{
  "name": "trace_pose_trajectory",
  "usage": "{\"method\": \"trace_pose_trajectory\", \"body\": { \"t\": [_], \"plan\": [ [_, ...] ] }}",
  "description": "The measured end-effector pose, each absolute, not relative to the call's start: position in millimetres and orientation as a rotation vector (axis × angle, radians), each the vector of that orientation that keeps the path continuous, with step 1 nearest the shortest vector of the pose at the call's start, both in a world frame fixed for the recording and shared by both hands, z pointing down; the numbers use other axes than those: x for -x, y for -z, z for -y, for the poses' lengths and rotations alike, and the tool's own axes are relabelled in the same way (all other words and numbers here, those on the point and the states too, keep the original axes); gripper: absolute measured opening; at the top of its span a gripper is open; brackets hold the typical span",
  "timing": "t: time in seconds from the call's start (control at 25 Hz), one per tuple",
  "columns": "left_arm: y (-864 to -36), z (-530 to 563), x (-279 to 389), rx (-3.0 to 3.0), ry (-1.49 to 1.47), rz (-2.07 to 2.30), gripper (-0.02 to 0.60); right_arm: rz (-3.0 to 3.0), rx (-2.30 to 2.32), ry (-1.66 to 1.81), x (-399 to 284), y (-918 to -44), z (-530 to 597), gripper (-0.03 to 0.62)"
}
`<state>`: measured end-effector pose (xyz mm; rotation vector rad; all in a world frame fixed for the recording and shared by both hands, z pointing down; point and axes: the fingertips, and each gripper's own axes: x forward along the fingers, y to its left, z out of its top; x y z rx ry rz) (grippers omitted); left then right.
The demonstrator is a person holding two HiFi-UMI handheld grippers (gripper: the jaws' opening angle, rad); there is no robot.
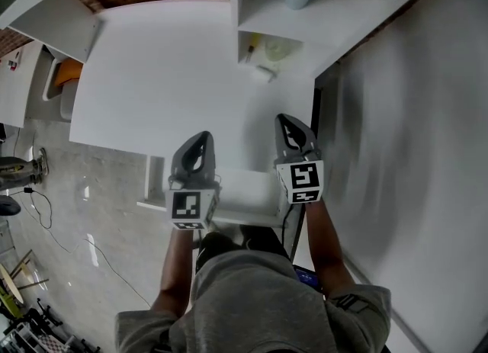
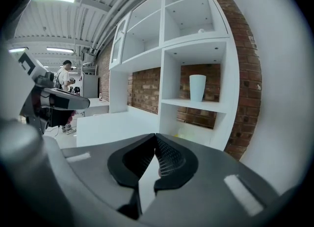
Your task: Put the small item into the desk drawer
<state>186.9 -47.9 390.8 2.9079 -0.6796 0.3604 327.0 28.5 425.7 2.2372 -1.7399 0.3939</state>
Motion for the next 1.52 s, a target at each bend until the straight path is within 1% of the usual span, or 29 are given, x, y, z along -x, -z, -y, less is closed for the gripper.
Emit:
{"method": "trace_pose_trajectory", "body": {
  "t": [0.56, 0.64, 0.76, 0.84, 0.92, 1.04, 1.32, 1.52],
  "plan": [
    [-455.3, 88.5, -229.8, -2.848, -0.470, 0.705, 0.012, 1.745, -2.149, -0.488, -381.4, -500.1, 35.0, 0.007],
    [-464.6, 92.0, -233.5, -2.838, -0.484, 0.706, 0.012, 1.745, -2.135, -0.495, -389.7, -509.4, 43.3, 0.033],
    [-476.6, 97.1, -236.2, -2.826, -0.510, 0.707, 0.012, 1.743, -2.118, -0.498, -402.1, -521.5, 56.0, 0.050],
    [-483.4, 100.2, -237.2, -2.817, -0.525, 0.709, 0.012, 1.739, -2.092, -0.500, -408.4, -531.2, 63.7, 0.086],
    [-489.1, 101.5, -238.3, -2.809, -0.538, 0.707, 0.012, 1.736, -2.058, -0.518, -413.1, -543.3, 69.4, 0.105],
    [-499.4, 101.4, -240.0, -2.804, -0.555, 0.709, 0.012, 1.743, -1.998, -0.550, -418.9, -568.1, 76.5, 0.160],
    [-516.5, 104.7, -232.6, -2.772, -0.598, 0.737, 0.012, 1.715, -1.943, -0.585, -432.4, -610.9, 94.0, 0.252],
    [-521.6, 104.8, -226.8, -2.758, -0.628, 0.745, 0.012, 1.710, -1.902, -0.630, -433.5, -630.7, 98.5, 0.272]
  ]
}}
